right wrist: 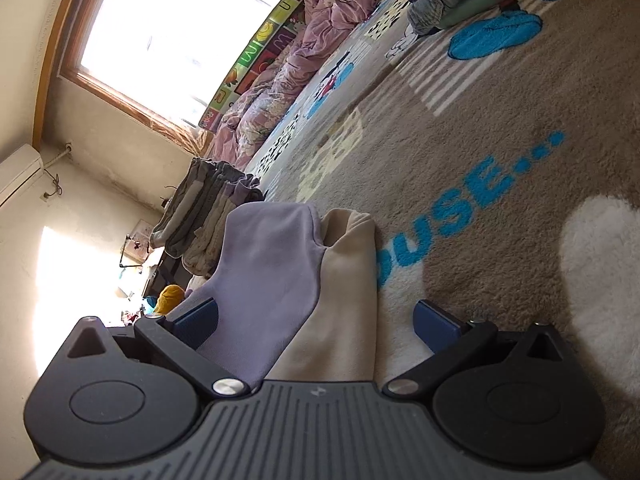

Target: Fold clothes

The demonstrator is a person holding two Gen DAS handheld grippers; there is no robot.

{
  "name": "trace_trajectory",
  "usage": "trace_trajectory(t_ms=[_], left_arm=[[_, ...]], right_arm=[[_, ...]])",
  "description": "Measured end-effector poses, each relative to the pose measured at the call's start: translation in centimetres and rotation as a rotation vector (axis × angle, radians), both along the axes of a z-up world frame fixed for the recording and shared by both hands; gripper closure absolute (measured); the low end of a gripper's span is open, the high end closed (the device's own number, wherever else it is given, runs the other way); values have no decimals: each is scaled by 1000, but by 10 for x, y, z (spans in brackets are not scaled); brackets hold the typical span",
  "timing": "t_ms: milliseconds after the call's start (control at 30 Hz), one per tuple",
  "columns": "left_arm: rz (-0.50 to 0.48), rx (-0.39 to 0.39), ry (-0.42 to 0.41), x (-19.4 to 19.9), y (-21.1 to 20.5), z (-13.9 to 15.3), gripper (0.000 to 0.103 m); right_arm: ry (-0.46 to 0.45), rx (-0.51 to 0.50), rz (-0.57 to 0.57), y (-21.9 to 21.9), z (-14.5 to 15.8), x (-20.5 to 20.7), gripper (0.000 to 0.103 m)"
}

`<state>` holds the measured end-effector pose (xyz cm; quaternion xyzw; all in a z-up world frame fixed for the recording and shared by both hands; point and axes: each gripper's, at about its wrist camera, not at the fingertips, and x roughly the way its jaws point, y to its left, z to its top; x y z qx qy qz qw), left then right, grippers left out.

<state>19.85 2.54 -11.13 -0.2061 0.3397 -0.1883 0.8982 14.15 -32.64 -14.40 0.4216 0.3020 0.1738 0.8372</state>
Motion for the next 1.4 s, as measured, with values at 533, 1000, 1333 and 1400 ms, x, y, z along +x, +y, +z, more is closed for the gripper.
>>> trace_trajectory(t_ms=[533, 1000, 1333, 1400], left_arm=[[251, 138, -210, 53, 112, 46, 34], [-504, 395, -399, -10, -49, 51, 40], [-666, 595, -455, -81, -79, 28, 101], [-709, 624, -425, -94, -85, 19, 101]], right_arm=[[-60, -64, 87, 35, 2, 19, 0], [-107, 0, 27, 29, -5, 16, 0], [-106, 139, -53, 8, -6, 1, 0], [-112, 134, -55, 8, -4, -1, 0]])
